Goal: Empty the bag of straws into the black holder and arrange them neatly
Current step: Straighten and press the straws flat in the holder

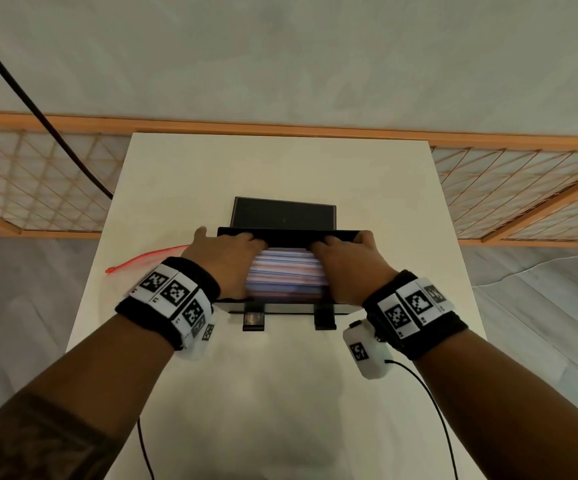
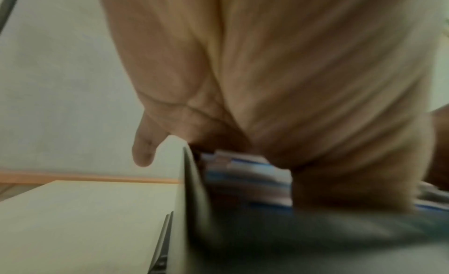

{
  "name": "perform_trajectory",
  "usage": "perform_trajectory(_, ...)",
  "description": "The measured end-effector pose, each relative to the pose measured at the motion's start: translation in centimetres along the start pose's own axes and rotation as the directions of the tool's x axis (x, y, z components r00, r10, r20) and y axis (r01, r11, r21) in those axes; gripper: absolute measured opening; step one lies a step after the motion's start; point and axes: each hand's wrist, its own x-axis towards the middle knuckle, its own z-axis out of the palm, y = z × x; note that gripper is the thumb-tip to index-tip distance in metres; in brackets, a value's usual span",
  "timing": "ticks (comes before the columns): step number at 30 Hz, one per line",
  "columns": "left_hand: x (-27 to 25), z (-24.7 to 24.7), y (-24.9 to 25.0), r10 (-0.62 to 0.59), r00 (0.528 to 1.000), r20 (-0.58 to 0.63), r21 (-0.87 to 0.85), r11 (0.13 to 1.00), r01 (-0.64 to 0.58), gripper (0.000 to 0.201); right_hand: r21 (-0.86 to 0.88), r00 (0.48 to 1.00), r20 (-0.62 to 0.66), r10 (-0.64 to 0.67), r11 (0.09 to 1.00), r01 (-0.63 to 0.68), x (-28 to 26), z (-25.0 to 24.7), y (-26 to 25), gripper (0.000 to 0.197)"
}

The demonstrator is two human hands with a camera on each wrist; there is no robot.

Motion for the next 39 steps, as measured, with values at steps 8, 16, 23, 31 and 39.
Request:
perform_trajectory(8, -0.4, 1.0, 0.2, 0.003, 0.991, -0.136, -0.134, 0.991, -0.022, 0.05, 0.05, 0.998, -0.058, -0.002, 0.999, 0.005, -0.3, -0.3, -0.1, 0.047)
perform_trajectory(16, -1.0, 0.1, 0.3, -0.094, 0.91, -0.403, -0.145, 0.989, 0.038, 0.034, 0.158, 0.935, -0.326, 0.137, 0.983, -0.089, -0.7, 0.1, -0.5, 0.036)
perform_trajectory(23, -0.9, 0.6, 0.4, -0.087, 0.907, -0.412, -0.233, 0.972, -0.012, 0.039, 0.203, 0.923, -0.342, 0.178, 0.973, -0.112, -1.0, -0.3, -0.7, 0.037)
perform_trajectory(31, -2.5, 2.6, 0.5, -0.078, 0.957, -0.278, -0.336, 0.942, -0.021, 0.088, 0.461, 0.954, -0.278, 0.115, 0.887, 0.027, -2.0, 0.4, -1.0, 0.067)
perform_trajectory(39, -3.3, 0.5, -1.0, -0.083, 0.907, -0.413, -0.462, 0.877, -0.13, 0.005, 0.372, 0.974, -0.199, 0.109, 0.928, -0.028, -2.8, -2.2, 0.3, 0.045)
